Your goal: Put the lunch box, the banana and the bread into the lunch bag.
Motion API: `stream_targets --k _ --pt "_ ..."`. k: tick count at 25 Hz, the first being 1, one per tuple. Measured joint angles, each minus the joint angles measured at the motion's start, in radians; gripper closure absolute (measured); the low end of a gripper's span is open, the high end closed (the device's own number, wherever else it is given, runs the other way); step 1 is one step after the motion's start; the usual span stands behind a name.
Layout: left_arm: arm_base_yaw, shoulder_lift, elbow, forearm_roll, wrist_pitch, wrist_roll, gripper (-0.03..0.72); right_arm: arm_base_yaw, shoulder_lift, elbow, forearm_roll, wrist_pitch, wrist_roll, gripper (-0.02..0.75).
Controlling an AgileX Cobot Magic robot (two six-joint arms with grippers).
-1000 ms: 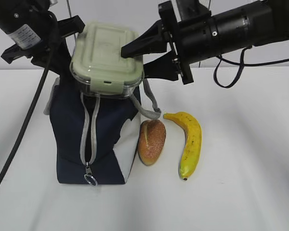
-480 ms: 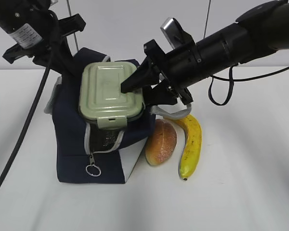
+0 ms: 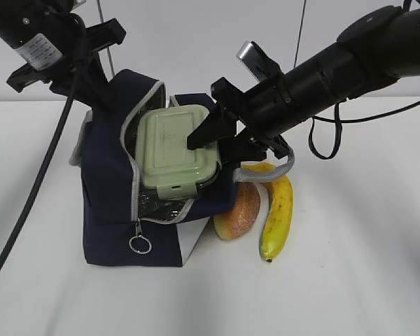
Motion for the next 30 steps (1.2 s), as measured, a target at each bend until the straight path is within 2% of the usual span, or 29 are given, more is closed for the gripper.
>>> stream_targets --k 23,30 --pt "0.0 0.0 0.0 -0.013 0.004 0.012 0.689 0.038 0.1 -0.067 0.116 -0.058 -0.014 0.355" --pt "0.0 0.0 0.0 -0.013 0.004 0.012 0.689 0.09 0.175 -0.112 0.139 -0.063 -0.038 0.355"
